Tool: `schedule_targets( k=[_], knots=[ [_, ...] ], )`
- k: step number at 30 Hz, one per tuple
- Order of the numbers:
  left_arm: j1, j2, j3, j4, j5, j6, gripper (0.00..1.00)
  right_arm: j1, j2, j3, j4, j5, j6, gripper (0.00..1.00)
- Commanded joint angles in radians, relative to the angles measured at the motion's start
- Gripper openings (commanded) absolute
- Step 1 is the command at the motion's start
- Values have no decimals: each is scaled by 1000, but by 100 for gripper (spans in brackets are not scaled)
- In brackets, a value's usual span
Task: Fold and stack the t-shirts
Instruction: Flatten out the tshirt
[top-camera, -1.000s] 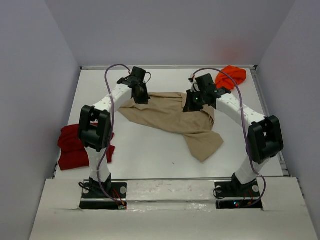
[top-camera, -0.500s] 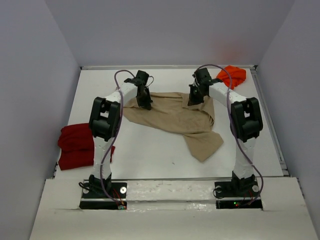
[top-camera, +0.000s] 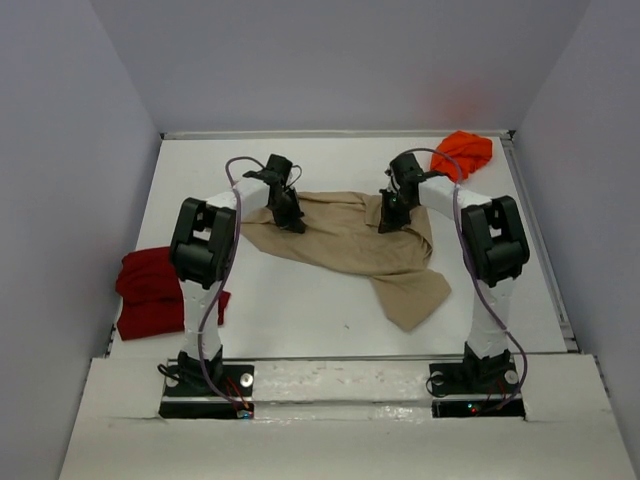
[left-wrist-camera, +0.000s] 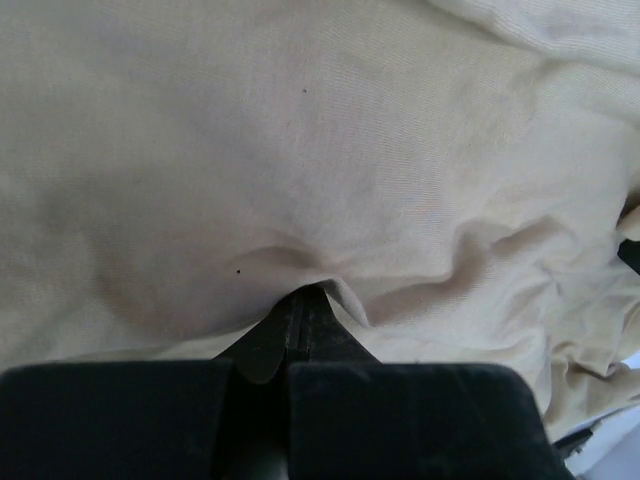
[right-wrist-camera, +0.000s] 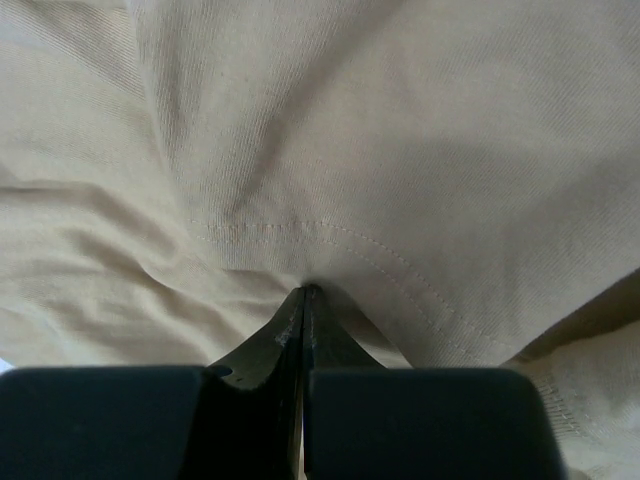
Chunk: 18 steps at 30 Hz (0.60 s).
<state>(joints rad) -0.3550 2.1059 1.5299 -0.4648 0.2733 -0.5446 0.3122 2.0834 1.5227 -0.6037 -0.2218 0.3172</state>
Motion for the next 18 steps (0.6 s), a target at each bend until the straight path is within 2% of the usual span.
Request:
schedule_targets(
  k=[1,5,13,18],
  knots=[
    [-30,-86,-169,-26,47,-34,0,8,-118,-105,27,-60,17,0],
    [-55,-171,-302,5,61,-55,0,8,-221,-215,56,-80,42,0],
    [-139,-485,-606,32,18,-155,0,51,-426,-453,78,-54,89,0],
    [-160,-631,-703,-9,0,-189,0,93,-578,-599,78,-57,160,0]
  ],
)
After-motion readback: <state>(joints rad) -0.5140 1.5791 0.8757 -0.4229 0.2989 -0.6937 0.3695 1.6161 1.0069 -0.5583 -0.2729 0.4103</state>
